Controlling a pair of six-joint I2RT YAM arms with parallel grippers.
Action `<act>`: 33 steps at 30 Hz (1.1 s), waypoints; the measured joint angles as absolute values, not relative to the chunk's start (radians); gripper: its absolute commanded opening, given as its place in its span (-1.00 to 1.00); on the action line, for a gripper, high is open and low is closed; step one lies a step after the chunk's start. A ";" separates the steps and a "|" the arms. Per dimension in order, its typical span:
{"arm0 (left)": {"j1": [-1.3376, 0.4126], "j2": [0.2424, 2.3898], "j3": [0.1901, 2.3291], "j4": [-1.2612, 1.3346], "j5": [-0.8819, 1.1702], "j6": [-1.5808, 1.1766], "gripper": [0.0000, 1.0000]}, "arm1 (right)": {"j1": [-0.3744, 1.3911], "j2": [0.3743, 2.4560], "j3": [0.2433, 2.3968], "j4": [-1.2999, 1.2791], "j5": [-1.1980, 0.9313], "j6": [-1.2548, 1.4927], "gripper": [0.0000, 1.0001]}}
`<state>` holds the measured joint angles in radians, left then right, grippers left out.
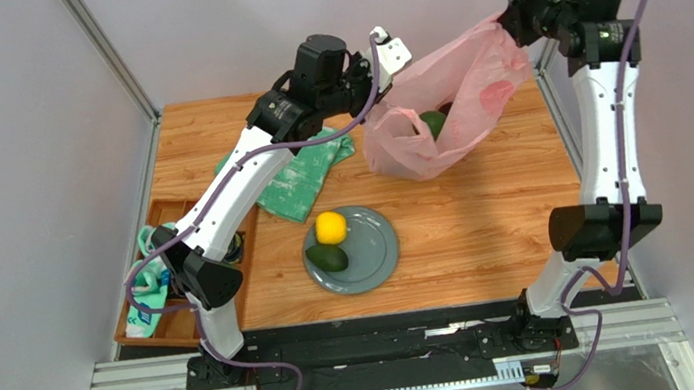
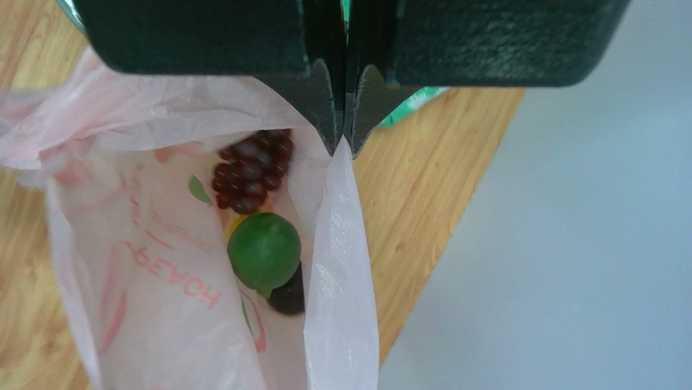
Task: Take the fake fruits out of the plastic bag
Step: Adjust the plastic bag at the center of the board.
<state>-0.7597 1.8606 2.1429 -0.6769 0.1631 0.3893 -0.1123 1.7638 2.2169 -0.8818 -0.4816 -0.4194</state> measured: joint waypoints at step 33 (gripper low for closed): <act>-0.822 1.782 1.731 -0.610 0.488 0.113 -1.00 | 0.144 1.117 1.188 -0.989 -0.660 -0.577 -0.16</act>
<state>-0.8215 1.7824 1.7313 -0.6098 0.4877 0.1127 0.1436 1.1168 1.1881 -0.9894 -0.6601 -0.5774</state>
